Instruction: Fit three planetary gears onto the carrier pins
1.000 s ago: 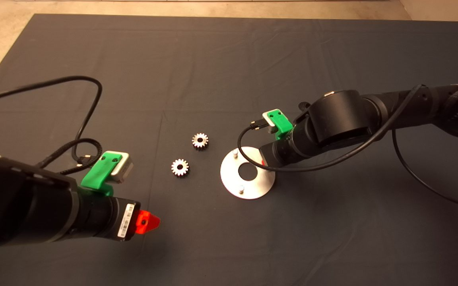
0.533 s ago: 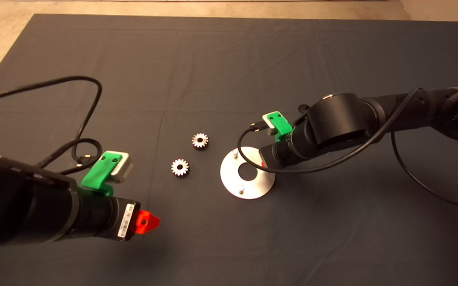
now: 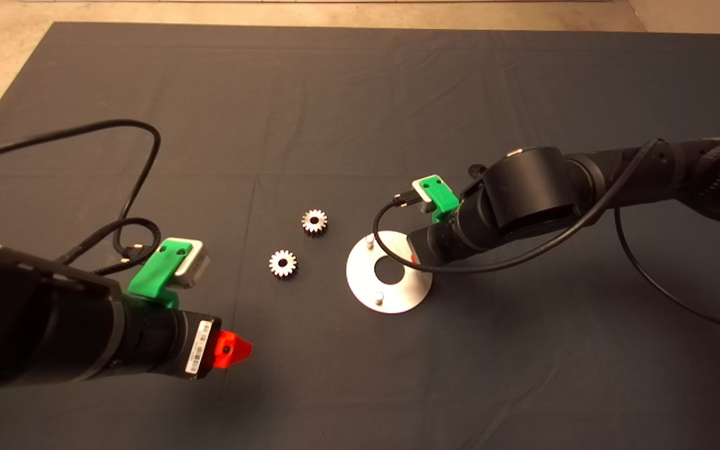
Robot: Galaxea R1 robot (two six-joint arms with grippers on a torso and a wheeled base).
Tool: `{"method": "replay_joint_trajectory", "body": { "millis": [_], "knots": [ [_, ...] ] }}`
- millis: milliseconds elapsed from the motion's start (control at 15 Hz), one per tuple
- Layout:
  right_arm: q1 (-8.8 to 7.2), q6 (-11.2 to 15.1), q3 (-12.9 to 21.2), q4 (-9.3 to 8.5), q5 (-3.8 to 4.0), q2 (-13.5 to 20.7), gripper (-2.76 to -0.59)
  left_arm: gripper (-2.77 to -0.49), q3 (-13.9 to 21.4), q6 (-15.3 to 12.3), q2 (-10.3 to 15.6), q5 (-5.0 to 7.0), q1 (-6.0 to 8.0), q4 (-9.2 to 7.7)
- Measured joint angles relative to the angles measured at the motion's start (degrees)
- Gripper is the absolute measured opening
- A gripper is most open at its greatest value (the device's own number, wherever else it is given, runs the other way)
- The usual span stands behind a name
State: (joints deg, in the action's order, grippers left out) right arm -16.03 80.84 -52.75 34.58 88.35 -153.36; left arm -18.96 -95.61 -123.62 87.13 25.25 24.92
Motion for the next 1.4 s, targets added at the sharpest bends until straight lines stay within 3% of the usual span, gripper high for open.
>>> {"method": "replay_joint_trajectory", "body": {
  "millis": [1400],
  "knots": [
    [0.0,0.23,0.0,-0.35,0.02,-0.26,-2.34,-0.51,0.0,-0.12,0.26,-0.06,0.0,0.0]
  ]
}}
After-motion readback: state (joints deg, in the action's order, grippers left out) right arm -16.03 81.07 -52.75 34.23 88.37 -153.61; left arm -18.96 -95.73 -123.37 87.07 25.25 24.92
